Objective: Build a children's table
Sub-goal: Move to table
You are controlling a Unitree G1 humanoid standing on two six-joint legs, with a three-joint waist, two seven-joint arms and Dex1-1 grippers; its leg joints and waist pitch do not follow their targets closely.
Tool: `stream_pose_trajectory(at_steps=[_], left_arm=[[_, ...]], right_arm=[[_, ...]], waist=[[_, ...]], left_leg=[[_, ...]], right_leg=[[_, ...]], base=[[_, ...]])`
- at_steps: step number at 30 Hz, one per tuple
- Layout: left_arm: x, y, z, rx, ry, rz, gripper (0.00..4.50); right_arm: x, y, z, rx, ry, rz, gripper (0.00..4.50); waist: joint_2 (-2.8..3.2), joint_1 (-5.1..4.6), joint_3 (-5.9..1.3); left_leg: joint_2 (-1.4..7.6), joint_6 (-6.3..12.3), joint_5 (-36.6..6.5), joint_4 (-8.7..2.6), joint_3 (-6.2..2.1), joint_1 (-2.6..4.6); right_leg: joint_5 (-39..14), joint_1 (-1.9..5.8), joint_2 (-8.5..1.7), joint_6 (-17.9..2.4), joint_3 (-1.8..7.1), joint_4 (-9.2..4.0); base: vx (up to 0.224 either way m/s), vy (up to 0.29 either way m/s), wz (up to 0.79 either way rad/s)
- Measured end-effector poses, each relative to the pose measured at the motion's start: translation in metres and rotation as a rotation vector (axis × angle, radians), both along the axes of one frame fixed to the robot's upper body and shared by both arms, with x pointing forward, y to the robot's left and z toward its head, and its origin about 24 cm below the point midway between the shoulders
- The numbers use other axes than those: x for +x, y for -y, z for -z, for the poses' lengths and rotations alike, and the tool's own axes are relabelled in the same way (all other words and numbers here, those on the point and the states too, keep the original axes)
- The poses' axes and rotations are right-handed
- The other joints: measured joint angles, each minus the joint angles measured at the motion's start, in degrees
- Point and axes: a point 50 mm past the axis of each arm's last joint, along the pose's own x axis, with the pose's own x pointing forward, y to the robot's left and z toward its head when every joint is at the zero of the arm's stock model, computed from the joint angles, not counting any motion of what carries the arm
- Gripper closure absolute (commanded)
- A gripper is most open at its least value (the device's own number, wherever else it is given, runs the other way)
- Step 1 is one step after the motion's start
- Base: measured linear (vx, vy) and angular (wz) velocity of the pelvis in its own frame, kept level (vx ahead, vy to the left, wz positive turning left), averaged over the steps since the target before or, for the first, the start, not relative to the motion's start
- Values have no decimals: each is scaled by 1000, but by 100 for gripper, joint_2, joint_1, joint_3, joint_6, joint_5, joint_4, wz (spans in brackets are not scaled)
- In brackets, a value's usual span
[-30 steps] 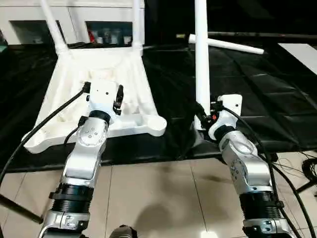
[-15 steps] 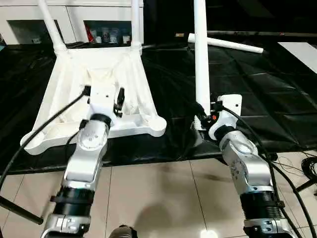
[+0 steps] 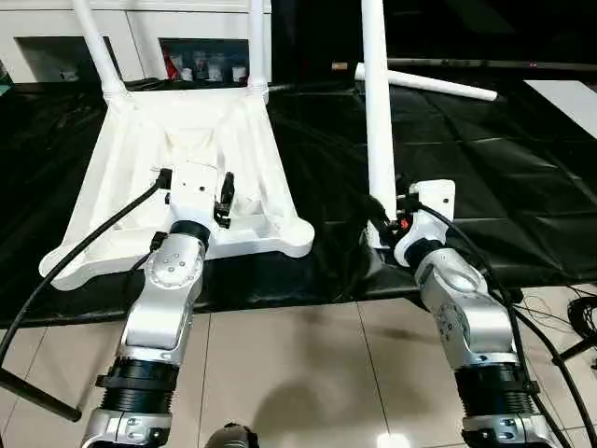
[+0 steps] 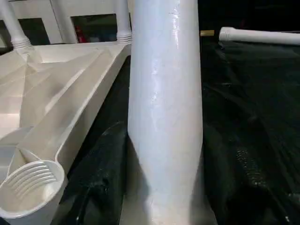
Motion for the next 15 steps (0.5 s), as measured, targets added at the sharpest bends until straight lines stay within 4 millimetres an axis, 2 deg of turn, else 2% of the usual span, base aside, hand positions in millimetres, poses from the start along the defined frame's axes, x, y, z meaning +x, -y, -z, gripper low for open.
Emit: stream_pose_trajectory(at_steps=[15], left_arm=[[-1,2,1,-36,-4,-4,186]], right_arm=[[0,0,0,-14,-1,-7,257]], waist=[[-18,3,-4]], left_leg=[[1,7,4,2,3,0]], right_leg=[[0,0,0,0,0,0]], base=[[0,0,0]])
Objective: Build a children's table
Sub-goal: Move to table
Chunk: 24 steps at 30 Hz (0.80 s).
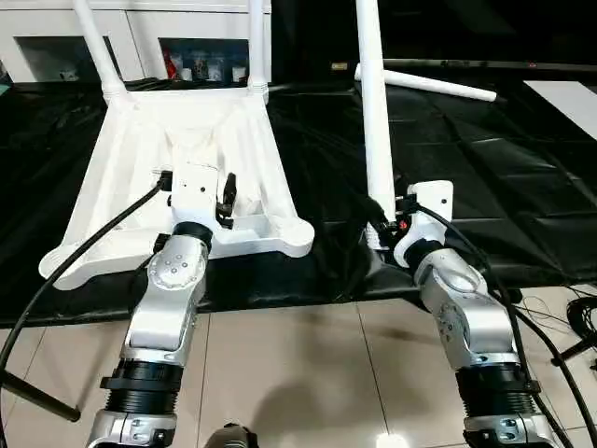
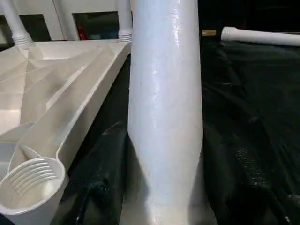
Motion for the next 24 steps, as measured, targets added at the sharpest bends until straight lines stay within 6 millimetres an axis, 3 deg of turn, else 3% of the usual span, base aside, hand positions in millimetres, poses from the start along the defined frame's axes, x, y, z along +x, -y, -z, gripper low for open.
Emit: stream_pose_trajectory(at_steps=[18,19,22,23,24], left_arm=[[-1,5,-3,-49,6,68,186],[-1,5,-3,-49,5,70,186],[-2,6,-2,-54,1,78,186],[-2,5,-2,-56,0,79,186],[-2,6,-2,-56,1,81,186]], right_arm=[[0,1,0,-3,0,3,257],[0,1,0,-3,0,3,257],[0,1,0,-3,0,3,257],[0,1,0,-3,-1,4,257],[0,1,1,-3,-2,4,257]], waist=[[-4,-1,-3],[-5,-1,-2],[3,-21,13],[7,-45,30],[3,-52,34]], left_leg=[[1,3,0,1,2,13],[1,4,-2,-2,2,29],[1,17,-22,-51,10,176],[2,5,-53,-83,11,286],[3,-3,-91,-99,10,350]], right_leg=[[-1,9,0,1,0,2],[-11,25,0,18,1,-2],[-36,161,2,60,-7,-79],[-43,254,1,71,-27,-160],[-45,324,1,75,-38,-215]], base=[[0,0,0],[0,0,0],[0,0,0],[0,0,0],[52,33,-16]])
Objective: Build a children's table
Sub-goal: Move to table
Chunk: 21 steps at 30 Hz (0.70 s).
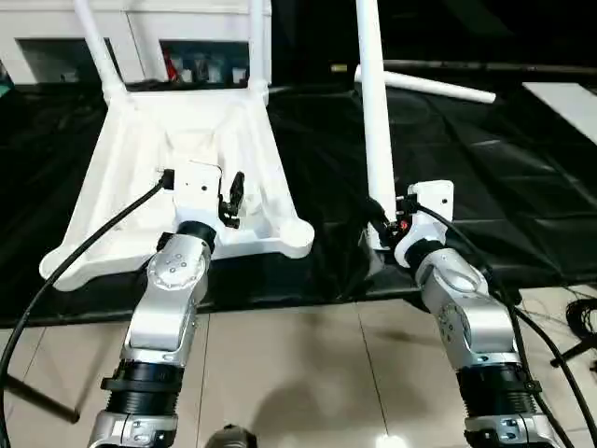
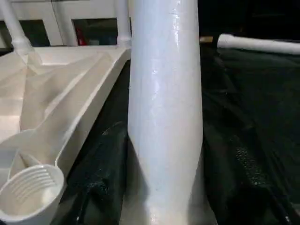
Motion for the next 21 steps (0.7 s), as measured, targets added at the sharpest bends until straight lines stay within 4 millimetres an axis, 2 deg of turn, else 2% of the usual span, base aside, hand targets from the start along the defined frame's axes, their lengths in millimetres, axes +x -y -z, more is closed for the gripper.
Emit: stream_pose_trajectory(at_steps=[1,4,6,9,16,18,21], left_arm=[[0,0,-1,0,6,2,186],[-1,0,-4,-5,16,7,186],[-1,0,-4,-5,15,8,186],[-1,1,-4,-6,15,8,186],[-1,0,-4,-5,15,8,186],[-1,0,-4,-3,15,7,186],[-1,-2,-4,2,16,4,186]], right_arm=[[-1,0,0,0,1,0,257],[-1,0,-1,0,6,0,257],[-1,0,-2,0,11,0,257],[-1,0,-2,-1,11,0,257],[-1,0,-2,-5,11,-1,257],[-1,-1,-2,-11,10,-11,257],[-2,-5,-2,-19,10,-34,257]], waist=[[-1,-15,3],[-8,-109,-2],[-21,-164,-10],[-41,-188,-23],[-34,-150,-28],[-35,-154,-29],[-40,-186,-31]], left_leg=[[2,-1,-21,-6,-16,52],[0,6,-84,-11,-27,108],[-10,23,-95,-11,-13,106],[-18,37,-158,-10,10,102],[-15,94,-304,34,-11,74],[-17,128,-360,91,-25,69],[-22,182,-463,206,-45,78]], right_leg=[[-1,79,0,1,-19,-56],[-3,191,0,6,-23,-171],[-3,191,-3,6,-1,-186],[5,191,-11,-9,16,-197],[-196,185,-1,-15,-1,-140],[-271,179,-3,-25,8,-65],[-420,130,-17,-62,41,152]], base=[[0,0,0],[75,42,-17],[92,32,-8],[98,8,-2],[102,-21,3],[88,-24,5],[63,-39,6]])
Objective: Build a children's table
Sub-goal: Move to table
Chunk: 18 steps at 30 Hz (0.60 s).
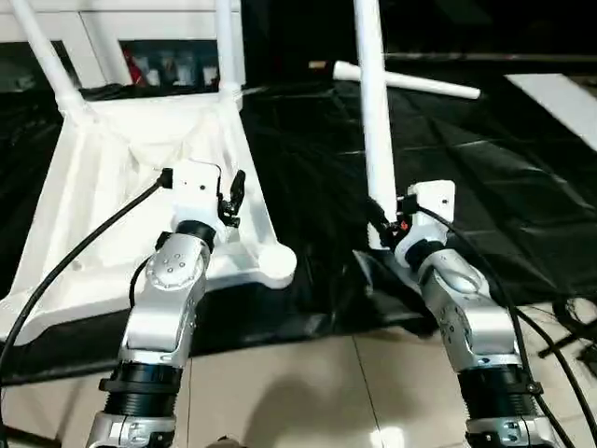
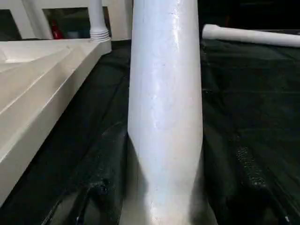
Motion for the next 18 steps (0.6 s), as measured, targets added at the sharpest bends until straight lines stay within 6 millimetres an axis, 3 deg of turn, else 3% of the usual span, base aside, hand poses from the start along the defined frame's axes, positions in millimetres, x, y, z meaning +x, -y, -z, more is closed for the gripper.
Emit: stream_pose_trajectory(at_steps=[2,3,4,5,6,7,8,9,10,11,12,13,14,15,16,18], left_arm=[[1,5,-2,-7,5,15,186],[2,10,-3,-11,10,29,186],[1,13,-3,-9,8,39,186],[2,11,-3,-7,8,34,186],[2,7,-3,-1,9,24,186],[1,-1,-2,6,4,-2,186],[2,-8,-2,11,1,-22,186],[2,-9,-2,9,2,-26,186],[2,-7,-2,6,2,-20,186],[2,-6,-2,5,3,-17,186],[2,-4,-2,1,5,-14,186],[1,3,1,-8,-9,7,186],[1,9,2,-9,-10,26,186],[1,11,2,-6,-9,33,186],[1,10,0,-4,-3,32,186],[1,10,-1,-2,3,32,186]], right_arm=[[-1,3,1,-24,-5,0,257],[-1,5,1,-31,-6,4,257],[-1,9,2,-44,-8,15,257],[-1,10,1,-46,-7,17,257],[0,8,0,-47,-2,12,257],[2,-3,-4,-39,10,-18,257],[1,-11,-5,-33,17,-50,257],[0,-14,-5,-36,17,-67,257],[0,-14,-4,-40,17,-68,257],[0,-12,-5,-44,18,-64,257],[1,-9,-5,-50,18,-58,257],[-1,-2,0,-58,3,-40,257],[-2,2,3,-64,-9,-26,257],[-3,5,5,-61,-16,-14,257],[-3,7,4,-61,-12,-8,257],[-2,7,3,-60,-8,-6,257]], waist=[[6,-6,-11],[19,-1,-12],[66,-4,-11],[75,0,-8],[76,-46,-3],[68,-156,-2],[68,-215,-4],[60,-235,-8],[21,-271,-9],[-37,-292,-9],[-154,-287,24],[-132,-225,44],[-117,-152,45],[-92,-129,32],[-71,-117,18],[56,-100,-17]], left_leg=[[-69,508,-121,213,-142,-216],[-64,777,-119,341,-220,-336],[-59,840,-100,321,-316,-394],[-63,783,-108,295,-404,-364],[-116,671,-107,242,-530,-270],[-262,593,-110,225,-695,-236],[-375,593,-110,236,-857,-213],[-478,591,-109,237,-967,-183],[-613,580,-104,230,-1055,-146],[-731,517,-85,228,-1096,-117],[-876,413,-81,234,-1124,-114],[-822,610,-154,412,-1036,-160],[-729,660,-196,655,-901,-222],[-651,604,-187,799,-772,-278],[-554,510,-130,734,-640,-244],[-297,436,-82,476,-545,-195]], right_leg=[[-49,71,9,75,-109,-40],[-49,123,16,76,-229,-102],[-50,244,23,84,-430,-201],[-58,330,20,100,-525,-259],[-94,341,21,138,-544,-217],[-164,212,12,177,-408,199],[-200,35,31,136,-230,572],[-231,-136,60,150,-68,758],[-228,-341,88,187,150,774],[-191,-462,81,210,326,646],[125,-445,22,118,502,511],[82,-343,27,124,419,459],[115,-272,1,119,341,362],[148,-180,-46,129,205,238],[169,-77,-149,74,-25,106],[196,81,-194,48,-433,-62]], base=[[33,-48,21],[36,-37,56],[36,-37,56],[90,-41,62],[125,-53,48],[125,-53,48],[61,-62,43],[16,-77,56],[16,-77,56],[9,-102,66],[-13,-138,75],[-13,-138,75],[-10,-132,59],[3,-61,44],[3,-61,44],[46,39,56]])
